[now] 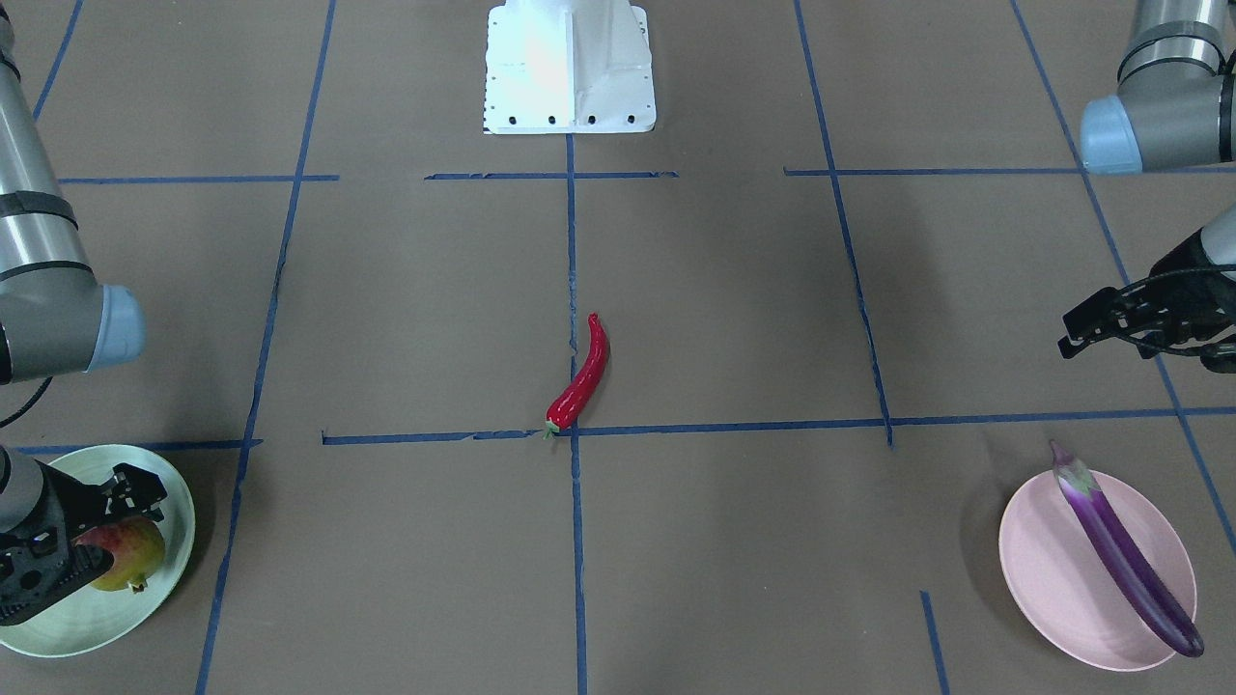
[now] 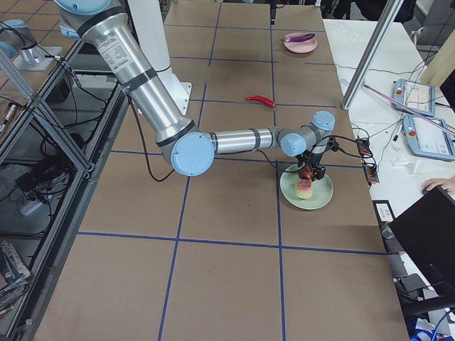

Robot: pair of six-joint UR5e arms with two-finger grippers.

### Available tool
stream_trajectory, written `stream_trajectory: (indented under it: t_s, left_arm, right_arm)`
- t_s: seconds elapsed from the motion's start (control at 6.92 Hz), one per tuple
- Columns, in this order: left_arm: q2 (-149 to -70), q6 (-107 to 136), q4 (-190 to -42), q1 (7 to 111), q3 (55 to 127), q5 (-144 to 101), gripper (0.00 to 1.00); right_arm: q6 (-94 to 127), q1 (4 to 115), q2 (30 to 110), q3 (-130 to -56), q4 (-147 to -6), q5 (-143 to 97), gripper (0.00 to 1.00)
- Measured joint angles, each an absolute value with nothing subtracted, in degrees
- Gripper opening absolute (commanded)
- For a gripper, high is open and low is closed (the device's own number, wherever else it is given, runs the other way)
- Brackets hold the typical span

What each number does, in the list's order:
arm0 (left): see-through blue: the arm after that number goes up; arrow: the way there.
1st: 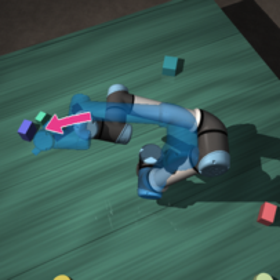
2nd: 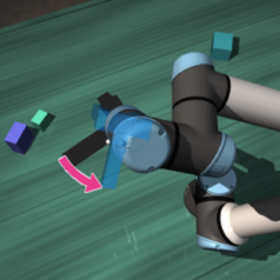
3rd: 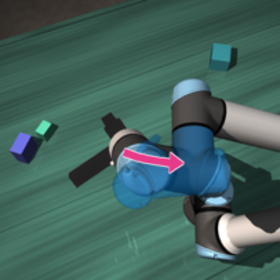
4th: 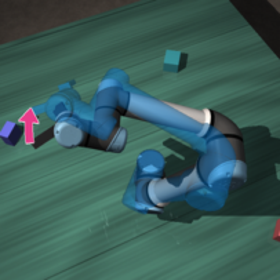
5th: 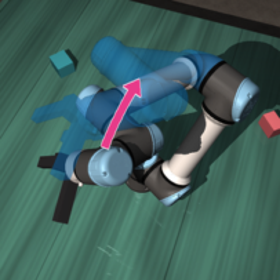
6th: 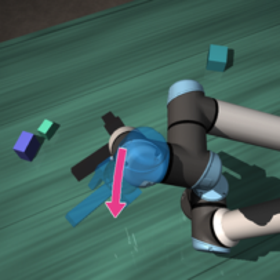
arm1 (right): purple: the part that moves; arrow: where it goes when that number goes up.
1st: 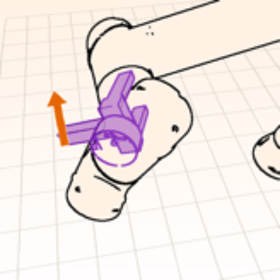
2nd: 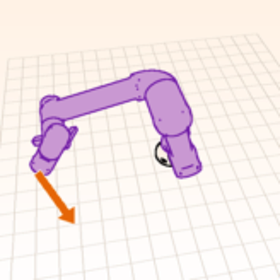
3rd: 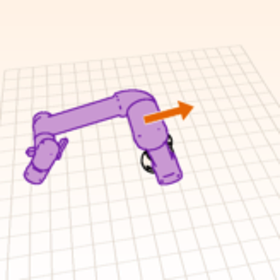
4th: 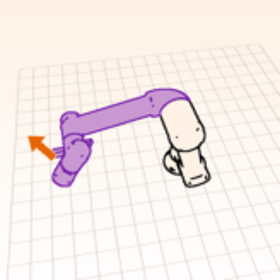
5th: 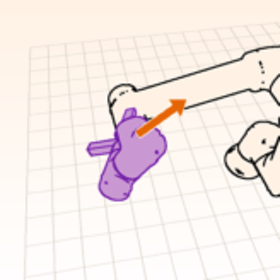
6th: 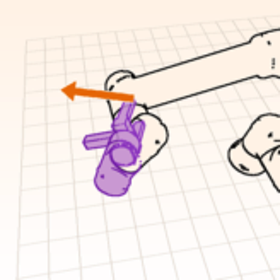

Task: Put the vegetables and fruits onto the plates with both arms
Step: 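Carry the pomegranate with the right gripper onto the green plate and release, then grasp the red chili pepper with the left gripper while the right arm withdraws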

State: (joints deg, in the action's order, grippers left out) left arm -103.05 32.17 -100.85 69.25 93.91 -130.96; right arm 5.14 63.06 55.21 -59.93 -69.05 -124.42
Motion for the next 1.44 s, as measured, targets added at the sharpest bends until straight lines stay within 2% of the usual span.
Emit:
stream_trajectory:
  t_s: [0.29,0.58,0.87,1.16,1.44]
  left_arm:
    - [-103.7,32.2,-101.2,67.8,95.2,-131.0,1.00]
    - [-107.5,37.0,-101.3,60.7,96.3,-128.5,1.00]
    - [-114.5,41.6,-100.9,51.6,95.7,-125.9,1.00]
    - [-120.7,49.6,-100.8,45.8,93.5,-123.9,1.00]
    - [-130.5,57.3,-101.5,39.3,85.7,-115.7,1.00]
  right_arm:
    - [11.9,65.2,54.8,-62.2,-71.3,-125.0,1.00]
    - [12.5,71.6,57.7,-69.6,-79.6,-127.4,1.00]
    - [8.4,76.6,69.0,-80.3,-82.7,-129.8,1.00]
    - [3.0,80.9,80.2,-85.5,-82.6,-130.7,1.00]
    - [2.5,84.4,88.0,-89.3,-82.4,-131.1,1.00]
